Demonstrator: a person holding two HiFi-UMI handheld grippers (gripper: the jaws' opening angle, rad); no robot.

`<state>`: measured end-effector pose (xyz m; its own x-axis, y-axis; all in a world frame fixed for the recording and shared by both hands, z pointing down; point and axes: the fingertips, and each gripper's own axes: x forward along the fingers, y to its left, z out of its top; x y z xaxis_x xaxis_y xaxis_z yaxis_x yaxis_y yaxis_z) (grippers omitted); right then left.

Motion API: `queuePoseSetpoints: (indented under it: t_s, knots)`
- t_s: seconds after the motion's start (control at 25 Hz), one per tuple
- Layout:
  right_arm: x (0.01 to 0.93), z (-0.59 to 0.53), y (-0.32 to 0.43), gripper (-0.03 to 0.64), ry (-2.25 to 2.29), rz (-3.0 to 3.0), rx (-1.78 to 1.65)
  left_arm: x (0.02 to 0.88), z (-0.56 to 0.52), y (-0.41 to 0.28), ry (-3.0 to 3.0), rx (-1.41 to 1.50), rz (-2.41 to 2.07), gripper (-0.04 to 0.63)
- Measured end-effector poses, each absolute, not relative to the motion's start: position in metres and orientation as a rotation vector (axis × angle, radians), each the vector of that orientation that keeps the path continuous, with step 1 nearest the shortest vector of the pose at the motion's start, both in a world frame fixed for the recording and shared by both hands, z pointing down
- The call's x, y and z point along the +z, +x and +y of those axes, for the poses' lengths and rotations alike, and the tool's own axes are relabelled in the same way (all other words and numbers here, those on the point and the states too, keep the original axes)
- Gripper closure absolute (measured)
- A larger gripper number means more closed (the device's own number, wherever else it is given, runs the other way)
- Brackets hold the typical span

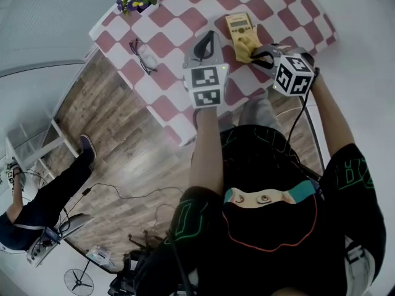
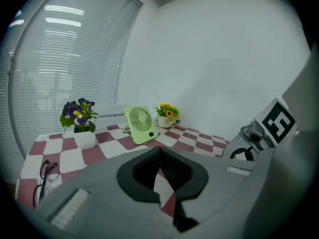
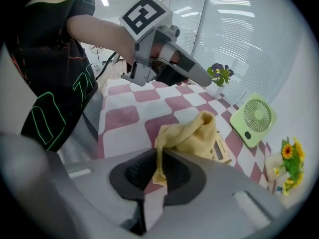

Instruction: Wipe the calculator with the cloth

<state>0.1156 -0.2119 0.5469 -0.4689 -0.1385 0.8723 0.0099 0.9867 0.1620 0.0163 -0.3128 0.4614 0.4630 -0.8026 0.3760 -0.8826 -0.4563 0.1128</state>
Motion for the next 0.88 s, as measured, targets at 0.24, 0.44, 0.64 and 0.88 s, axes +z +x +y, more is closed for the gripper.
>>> queuePoseSetpoints:
  t_s: [0.24, 0.44, 0.64, 0.88]
  knots:
    - [0.532, -0.196, 0.109, 0.58, 0.107, -2.118, -0.046, 0.448, -0.319, 0.012, 2.451, 0.353, -1.448, 0.584]
    - [0.493, -0.215, 0.104, 0.58, 0.279, -2.303, 0.075, 0.428, -0.328, 0.012, 2.498, 0.308, -1.455, 0.584]
    - [0.448, -0.255, 0.112, 0.58, 0.626, -2.437, 0.144, 0.409, -0.33, 0.011, 2.529, 0.271, -1.468, 0.584]
    - [0.396, -0.319, 0.132, 0.58, 1.119, -2.535, 0.194, 0.382, -0.342, 0.005, 2.565, 0.205, -1.522, 0.584]
